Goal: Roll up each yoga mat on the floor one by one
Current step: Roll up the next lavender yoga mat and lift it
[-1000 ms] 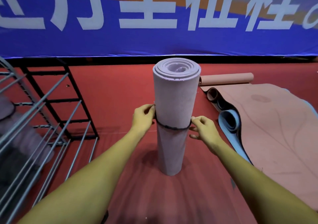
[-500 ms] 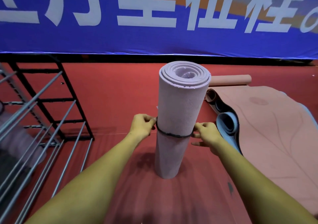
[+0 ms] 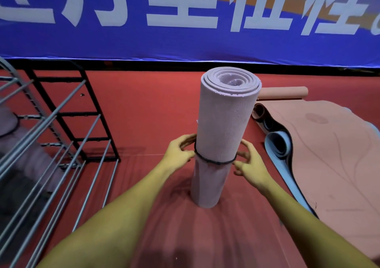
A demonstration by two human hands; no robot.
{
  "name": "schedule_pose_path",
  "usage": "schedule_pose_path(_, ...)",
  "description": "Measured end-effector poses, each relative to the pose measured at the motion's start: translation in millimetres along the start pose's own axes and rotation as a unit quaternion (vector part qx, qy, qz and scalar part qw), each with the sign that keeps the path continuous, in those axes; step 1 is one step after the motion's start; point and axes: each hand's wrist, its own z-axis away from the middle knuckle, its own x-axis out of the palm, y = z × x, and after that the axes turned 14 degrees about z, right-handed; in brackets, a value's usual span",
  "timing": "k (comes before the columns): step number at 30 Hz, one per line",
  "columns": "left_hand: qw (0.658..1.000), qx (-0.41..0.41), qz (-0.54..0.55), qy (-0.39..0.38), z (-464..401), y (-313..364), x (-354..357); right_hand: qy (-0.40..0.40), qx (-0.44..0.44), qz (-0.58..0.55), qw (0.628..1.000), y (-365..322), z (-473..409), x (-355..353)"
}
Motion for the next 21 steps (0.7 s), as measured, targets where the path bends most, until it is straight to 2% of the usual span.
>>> schedule_pose_path(3,0.998,0.012,-0.024,-0.062,0.9,-7.3,1.9,-0.057,-0.045,0.029,0.997,-1.8,9.9,-3.1)
schedule_pose_path(8,0.987,0.016,-0.113,-0.113,-7.7,-19.5,4.4,-0.103,-0.057,0.104,0.988,0.1,4.1,-12.8)
schedule_pose_path(12,0.990,0.004,-0.088,-0.110,-12.7,-31.0,5.4,-0.063,-0.066,0.126,0.988,3.8,-2.5,-4.8)
schedule_pose_path(21,0.995,0.026,-0.048,-0.084,-14.8,-29.1,-0.7,0.009,-0.073,0.070,0.995,6.9,-1.9,10.9)
